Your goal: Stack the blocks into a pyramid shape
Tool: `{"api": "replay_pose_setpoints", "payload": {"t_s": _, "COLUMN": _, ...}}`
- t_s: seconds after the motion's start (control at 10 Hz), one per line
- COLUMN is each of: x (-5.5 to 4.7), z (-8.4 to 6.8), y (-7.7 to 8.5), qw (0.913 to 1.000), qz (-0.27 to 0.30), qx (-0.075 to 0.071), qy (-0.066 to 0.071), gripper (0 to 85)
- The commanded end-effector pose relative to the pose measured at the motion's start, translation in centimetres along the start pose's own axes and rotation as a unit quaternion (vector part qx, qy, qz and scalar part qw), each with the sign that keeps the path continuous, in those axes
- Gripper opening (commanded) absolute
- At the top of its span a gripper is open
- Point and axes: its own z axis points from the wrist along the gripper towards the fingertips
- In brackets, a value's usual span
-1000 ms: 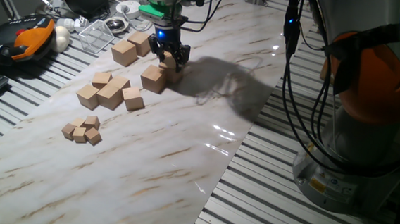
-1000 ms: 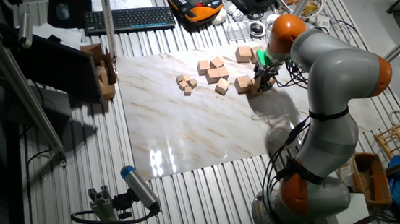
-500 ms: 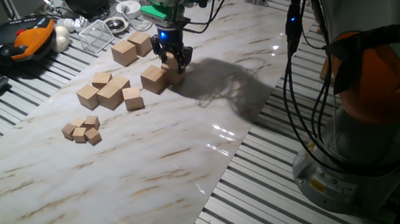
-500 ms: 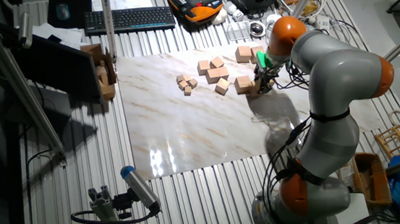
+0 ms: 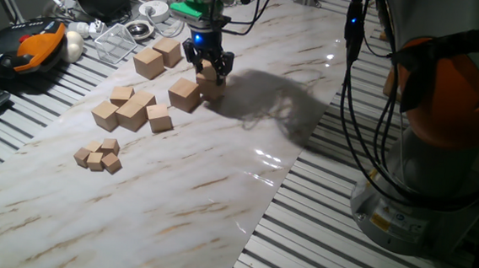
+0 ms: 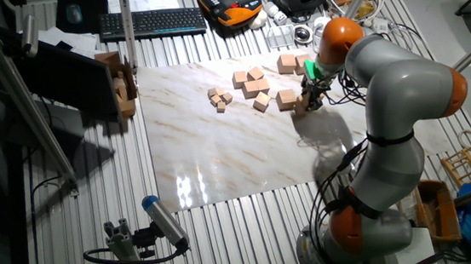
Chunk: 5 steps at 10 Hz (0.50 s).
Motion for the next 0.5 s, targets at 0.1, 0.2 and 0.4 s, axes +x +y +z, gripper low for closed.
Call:
{"api": "replay_pose_setpoints", "payload": {"t_s": 0.1, "x": 0.2, "z": -0.6, "y": -0.7, "qw": 1.0000, "qz": 0.002, "qx": 0.007, "qy": -0.005, "gripper": 0.0}}
{"api": "replay_pose_setpoints", "payload": {"t_s": 0.2, "x": 0.2, "z": -0.8, "y": -0.8, "qw": 0.9999, "qz": 0.001, "qx": 0.008, "qy": -0.009, "gripper": 0.0}}
{"api": "replay_pose_setpoints", "payload": {"t_s": 0.4, "x": -0.1, "z": -1.4, "y": -0.7, "qw": 0.9998, "qz": 0.000, "qx": 0.013, "qy": -0.013, "gripper": 0.0}}
